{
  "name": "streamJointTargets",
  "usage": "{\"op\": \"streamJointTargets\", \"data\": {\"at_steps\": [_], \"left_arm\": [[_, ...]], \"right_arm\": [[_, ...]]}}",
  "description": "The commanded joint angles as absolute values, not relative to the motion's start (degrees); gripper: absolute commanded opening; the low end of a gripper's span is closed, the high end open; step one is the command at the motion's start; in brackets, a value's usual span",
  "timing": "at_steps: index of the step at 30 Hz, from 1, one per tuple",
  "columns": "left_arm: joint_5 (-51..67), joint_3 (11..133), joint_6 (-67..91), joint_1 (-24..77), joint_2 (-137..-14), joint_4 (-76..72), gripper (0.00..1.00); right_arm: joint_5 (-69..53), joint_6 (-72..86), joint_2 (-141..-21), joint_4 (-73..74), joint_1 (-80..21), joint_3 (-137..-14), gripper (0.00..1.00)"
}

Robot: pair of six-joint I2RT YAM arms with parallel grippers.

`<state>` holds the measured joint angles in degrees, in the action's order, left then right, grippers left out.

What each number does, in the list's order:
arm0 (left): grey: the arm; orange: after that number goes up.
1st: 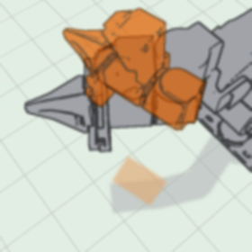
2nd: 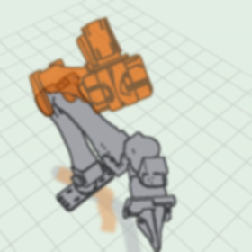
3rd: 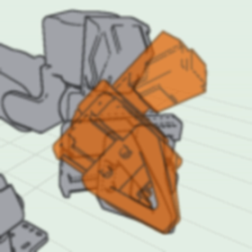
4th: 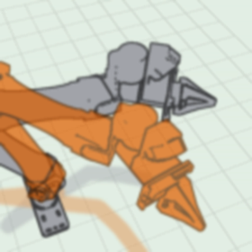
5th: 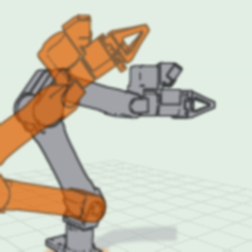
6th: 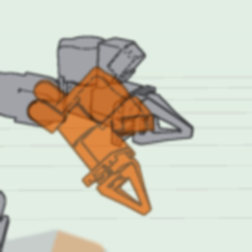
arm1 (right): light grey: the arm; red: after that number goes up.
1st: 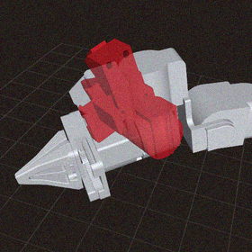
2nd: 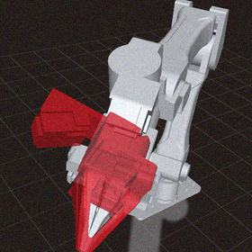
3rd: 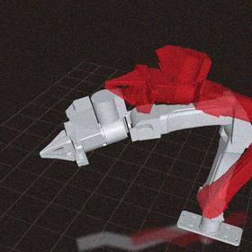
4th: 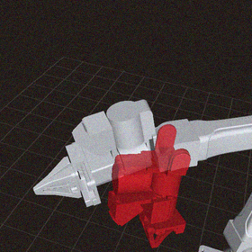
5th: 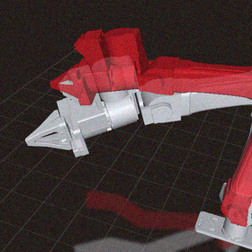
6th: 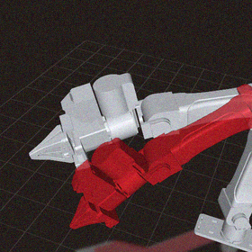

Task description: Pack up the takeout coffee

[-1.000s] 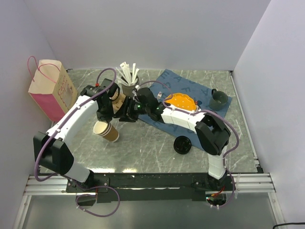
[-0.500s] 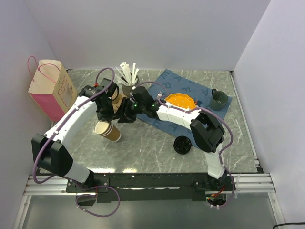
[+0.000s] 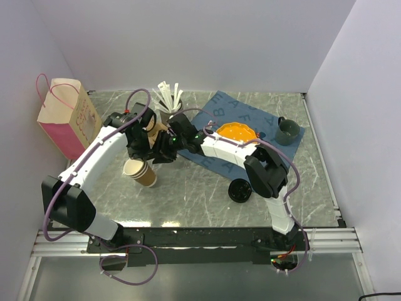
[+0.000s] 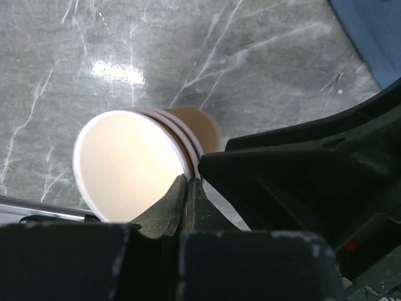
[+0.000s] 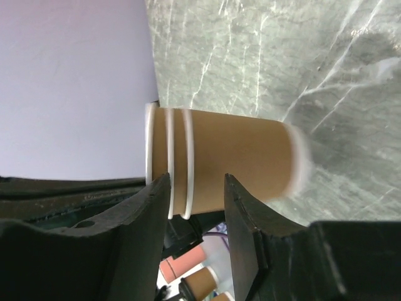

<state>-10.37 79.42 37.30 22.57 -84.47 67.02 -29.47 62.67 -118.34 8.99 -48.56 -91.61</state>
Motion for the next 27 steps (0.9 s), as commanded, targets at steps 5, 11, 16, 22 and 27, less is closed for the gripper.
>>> {"op": "streamJointTargets", "data": {"at_steps": [5,11,16,22,27], "left_arm": [[-10.6,82.5,38.2,22.7,-83.6,66.2,0.01],[-10.9,81.7,38.2,22.7,-83.6,64.9,0.01],[-12.0,81.5,38.3,22.7,-83.4,64.2,0.01],[-12.7,81.2,38.4,22.7,-83.6,63.8,0.01],[-13.1,80.8,38.4,22.7,-83.4,63.8,0.01]], "right_arm": [[-30.0,60.6,-119.7,11.9,-49.4,-96.6,0.47],[-30.8,60.0,-120.5,12.1,-49.3,-96.2,0.46],[-31.6,59.9,-121.4,12.4,-49.4,-95.9,0.45],[-31.6,59.3,-121.6,13.1,-49.5,-96.0,0.45],[-32.4,59.4,-122.0,13.0,-49.3,-96.3,0.45]]}}
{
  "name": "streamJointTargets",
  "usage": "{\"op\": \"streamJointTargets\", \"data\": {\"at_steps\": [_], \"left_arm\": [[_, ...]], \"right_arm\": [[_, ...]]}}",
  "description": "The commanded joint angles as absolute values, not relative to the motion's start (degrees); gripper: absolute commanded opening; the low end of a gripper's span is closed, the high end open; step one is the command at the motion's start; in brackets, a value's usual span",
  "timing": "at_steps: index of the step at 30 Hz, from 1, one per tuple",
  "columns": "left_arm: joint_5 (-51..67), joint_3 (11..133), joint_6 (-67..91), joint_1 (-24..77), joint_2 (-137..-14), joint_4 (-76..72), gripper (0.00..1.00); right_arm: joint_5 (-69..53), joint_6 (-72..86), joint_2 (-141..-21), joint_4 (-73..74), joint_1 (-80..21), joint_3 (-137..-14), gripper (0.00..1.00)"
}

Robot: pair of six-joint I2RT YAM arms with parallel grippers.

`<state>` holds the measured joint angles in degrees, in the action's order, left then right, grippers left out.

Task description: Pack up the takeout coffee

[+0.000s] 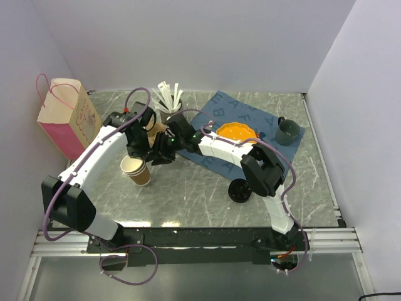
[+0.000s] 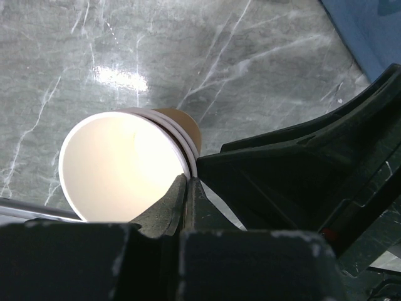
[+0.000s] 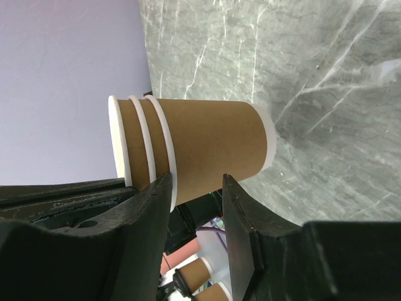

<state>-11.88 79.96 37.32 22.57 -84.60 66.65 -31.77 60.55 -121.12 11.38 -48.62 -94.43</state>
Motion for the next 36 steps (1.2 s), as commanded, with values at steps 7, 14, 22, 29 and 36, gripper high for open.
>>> {"op": "streamJointTargets", "data": {"at_steps": [7,14,22,29,36], "left_arm": [[-16.6,80.1,38.6,22.3,-84.8,65.3,0.01],[-17.0,80.5,38.8,21.6,-85.7,65.8,0.01],[-17.6,81.6,38.7,21.4,-87.4,66.0,0.01],[-16.5,82.3,38.8,21.4,-88.1,65.8,0.01],[-15.5,84.1,39.3,21.4,-89.1,66.3,0.01]], "right_arm": [[-34.8,61.6,-117.5,5.4,-48.3,-90.5,0.45],[-35.6,62.2,-115.4,2.1,-48.2,-88.2,0.45],[-36.6,63.6,-115.0,-1.8,-48.5,-87.5,0.47],[-35.9,65.3,-117.3,-0.5,-49.6,-91.1,0.49],[-33.8,65.9,-118.8,2.5,-50.4,-93.1,0.48]]}}
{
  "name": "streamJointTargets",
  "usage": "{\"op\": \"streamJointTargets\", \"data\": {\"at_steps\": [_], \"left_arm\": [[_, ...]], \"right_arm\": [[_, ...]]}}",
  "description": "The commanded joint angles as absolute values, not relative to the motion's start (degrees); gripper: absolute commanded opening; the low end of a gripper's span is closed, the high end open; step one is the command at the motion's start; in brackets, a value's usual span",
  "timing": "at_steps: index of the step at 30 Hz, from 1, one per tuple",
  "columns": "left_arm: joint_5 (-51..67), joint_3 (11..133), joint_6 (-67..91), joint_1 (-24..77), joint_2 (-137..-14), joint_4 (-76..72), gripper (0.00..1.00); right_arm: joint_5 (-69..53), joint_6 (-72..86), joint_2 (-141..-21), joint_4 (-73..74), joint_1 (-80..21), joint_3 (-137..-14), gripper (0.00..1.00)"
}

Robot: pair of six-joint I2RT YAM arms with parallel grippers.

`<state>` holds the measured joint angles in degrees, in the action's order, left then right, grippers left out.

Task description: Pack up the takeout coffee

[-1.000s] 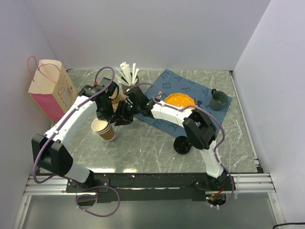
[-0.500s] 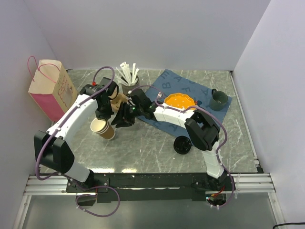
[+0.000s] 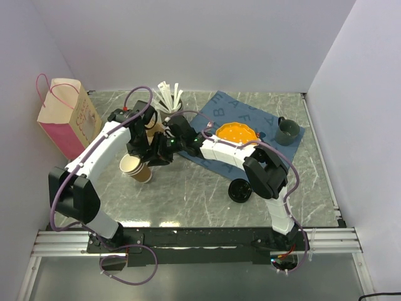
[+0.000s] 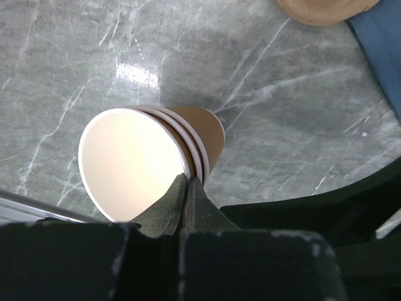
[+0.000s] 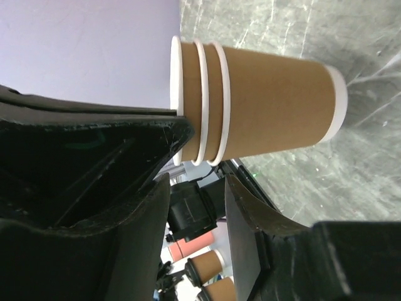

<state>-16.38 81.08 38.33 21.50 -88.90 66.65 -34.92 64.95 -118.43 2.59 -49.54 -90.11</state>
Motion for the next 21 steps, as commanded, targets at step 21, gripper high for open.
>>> {"op": "streamJointTargets", "data": {"at_steps": [21], "left_arm": [[-11.5,86.3,41.7,20.5,-88.0,68.8,0.01]], "right_arm": [[-27.5,65.6,-119.8,6.4,-50.8,-90.7,0.43]]}}
